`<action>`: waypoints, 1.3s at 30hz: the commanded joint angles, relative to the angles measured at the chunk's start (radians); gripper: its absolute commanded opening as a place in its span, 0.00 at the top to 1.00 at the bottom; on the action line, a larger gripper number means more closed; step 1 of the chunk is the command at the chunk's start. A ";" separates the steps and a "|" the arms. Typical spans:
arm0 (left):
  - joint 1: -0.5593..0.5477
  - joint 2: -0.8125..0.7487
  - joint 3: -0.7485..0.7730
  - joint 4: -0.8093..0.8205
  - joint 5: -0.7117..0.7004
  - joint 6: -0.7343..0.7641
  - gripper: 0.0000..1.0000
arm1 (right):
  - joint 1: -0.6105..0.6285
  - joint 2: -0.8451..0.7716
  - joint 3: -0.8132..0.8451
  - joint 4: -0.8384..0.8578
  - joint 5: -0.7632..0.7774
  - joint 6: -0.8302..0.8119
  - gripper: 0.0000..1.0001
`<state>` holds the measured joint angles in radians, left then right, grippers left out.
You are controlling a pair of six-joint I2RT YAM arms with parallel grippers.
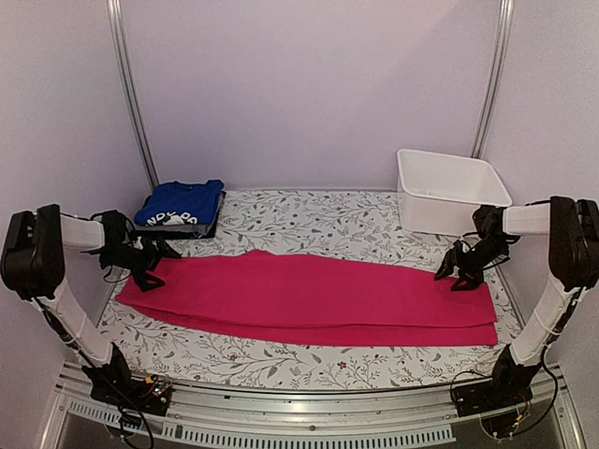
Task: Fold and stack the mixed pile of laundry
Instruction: Move the rectangle-folded trousers to the center of the board.
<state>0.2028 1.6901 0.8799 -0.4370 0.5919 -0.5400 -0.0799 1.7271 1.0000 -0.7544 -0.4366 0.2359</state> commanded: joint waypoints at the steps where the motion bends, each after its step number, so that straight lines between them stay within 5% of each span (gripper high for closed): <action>1: 0.179 0.009 -0.128 -0.061 -0.195 -0.074 0.00 | 0.098 0.087 0.081 0.070 -0.023 -0.003 0.37; 6: 0.355 -0.025 -0.135 -0.052 -0.215 -0.065 0.00 | 0.204 0.214 0.214 0.125 -0.020 0.025 0.37; 12: 0.336 -0.026 0.000 -0.005 -0.089 0.024 0.00 | 0.267 0.343 0.410 0.143 -0.012 0.023 0.39; 20: -0.099 -0.233 0.177 -0.127 -0.229 0.318 0.00 | 0.272 0.057 0.399 0.031 -0.030 -0.052 0.40; 27: -0.584 -0.252 0.182 -0.205 -0.314 0.496 0.00 | 0.347 -0.111 0.338 -0.138 0.046 -0.214 0.46; 32: -0.741 -0.249 0.178 -0.277 -0.298 0.608 0.08 | 0.592 -0.177 0.236 -0.048 0.184 -0.472 0.44; 39: -0.824 -0.267 0.110 -0.319 -0.403 0.758 0.19 | 0.692 -0.153 0.137 0.171 0.144 -0.594 0.49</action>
<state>-0.6003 1.4384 1.0340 -0.7013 0.2478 0.0990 0.5938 1.5673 1.1534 -0.7231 -0.3080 -0.2382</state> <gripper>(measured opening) 0.855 0.531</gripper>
